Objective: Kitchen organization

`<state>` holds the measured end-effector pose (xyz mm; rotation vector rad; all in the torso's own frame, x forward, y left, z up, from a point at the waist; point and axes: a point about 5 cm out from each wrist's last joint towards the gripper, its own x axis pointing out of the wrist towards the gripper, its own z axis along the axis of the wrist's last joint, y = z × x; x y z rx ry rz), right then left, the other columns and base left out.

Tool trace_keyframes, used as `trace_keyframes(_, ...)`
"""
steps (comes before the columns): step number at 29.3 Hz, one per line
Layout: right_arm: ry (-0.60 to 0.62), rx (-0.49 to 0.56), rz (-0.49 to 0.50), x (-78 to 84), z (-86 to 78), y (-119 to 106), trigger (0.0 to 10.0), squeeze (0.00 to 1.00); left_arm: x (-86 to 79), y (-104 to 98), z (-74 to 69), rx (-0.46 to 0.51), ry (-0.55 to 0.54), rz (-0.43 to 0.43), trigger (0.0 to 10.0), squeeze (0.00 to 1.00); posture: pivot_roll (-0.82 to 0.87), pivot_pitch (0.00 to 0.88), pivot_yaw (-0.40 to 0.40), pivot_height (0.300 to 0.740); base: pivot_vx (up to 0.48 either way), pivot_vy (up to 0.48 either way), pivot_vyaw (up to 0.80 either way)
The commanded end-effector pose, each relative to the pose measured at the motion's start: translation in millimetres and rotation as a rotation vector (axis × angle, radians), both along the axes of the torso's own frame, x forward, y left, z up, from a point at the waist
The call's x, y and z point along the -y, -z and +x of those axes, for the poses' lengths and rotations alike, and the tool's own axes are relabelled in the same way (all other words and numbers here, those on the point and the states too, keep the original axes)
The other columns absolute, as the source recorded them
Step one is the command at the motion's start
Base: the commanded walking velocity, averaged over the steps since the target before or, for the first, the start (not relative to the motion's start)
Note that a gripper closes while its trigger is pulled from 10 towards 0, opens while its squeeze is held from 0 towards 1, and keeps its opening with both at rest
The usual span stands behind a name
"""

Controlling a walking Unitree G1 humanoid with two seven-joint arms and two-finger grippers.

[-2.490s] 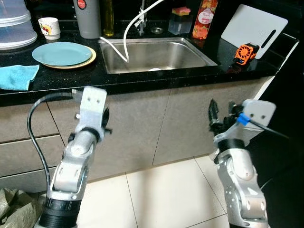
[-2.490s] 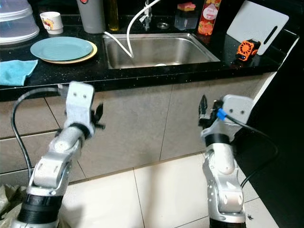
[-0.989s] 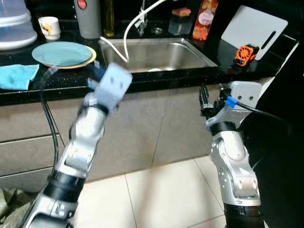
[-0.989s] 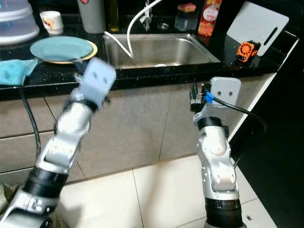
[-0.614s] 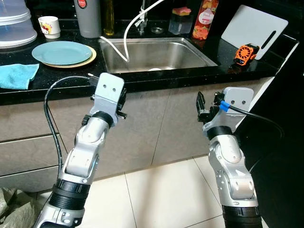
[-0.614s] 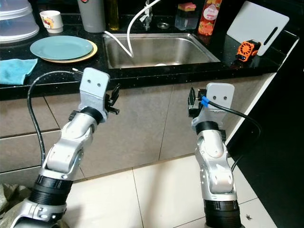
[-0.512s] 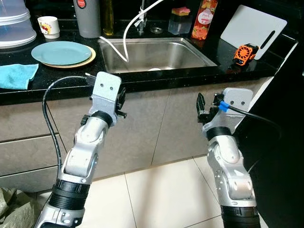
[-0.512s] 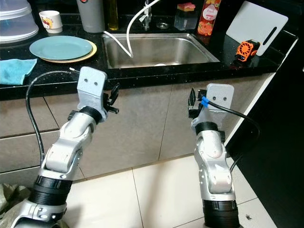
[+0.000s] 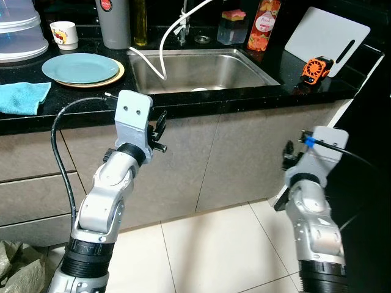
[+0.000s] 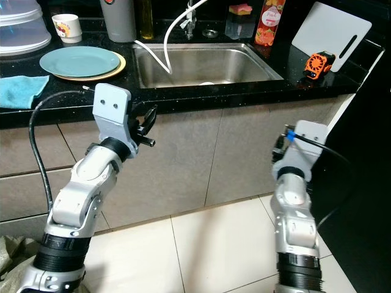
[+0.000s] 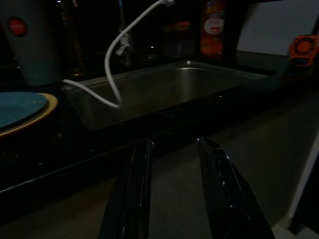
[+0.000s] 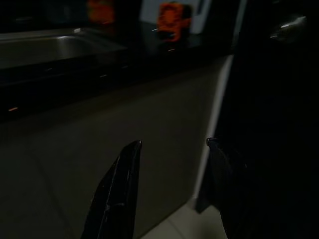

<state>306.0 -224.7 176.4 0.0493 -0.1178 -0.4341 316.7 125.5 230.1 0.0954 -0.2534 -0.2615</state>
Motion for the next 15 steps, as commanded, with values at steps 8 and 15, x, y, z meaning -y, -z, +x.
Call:
trace_keyframes(8, -0.018, 0.043, 0.008, -0.4, 1.5, -8.9, 10.0, 0.0, 2.1, 1.0, 0.5, -0.016, -0.004, 0.021, 10.0, 0.0, 0.2, 0.023, -0.038, 0.74, 0.0, 0.0, 0.0)
trace_keyframes(15, -0.31, 0.109, 0.025, -66.8, 4.9, -16.3, 10.0, 0.0, 28.1, -3.5, -9.8, -0.002, 0.177, 0.028, 10.0, 0.0, 0.2, 0.027, -0.039, 0.74, 0.0, 0.0, 0.0)
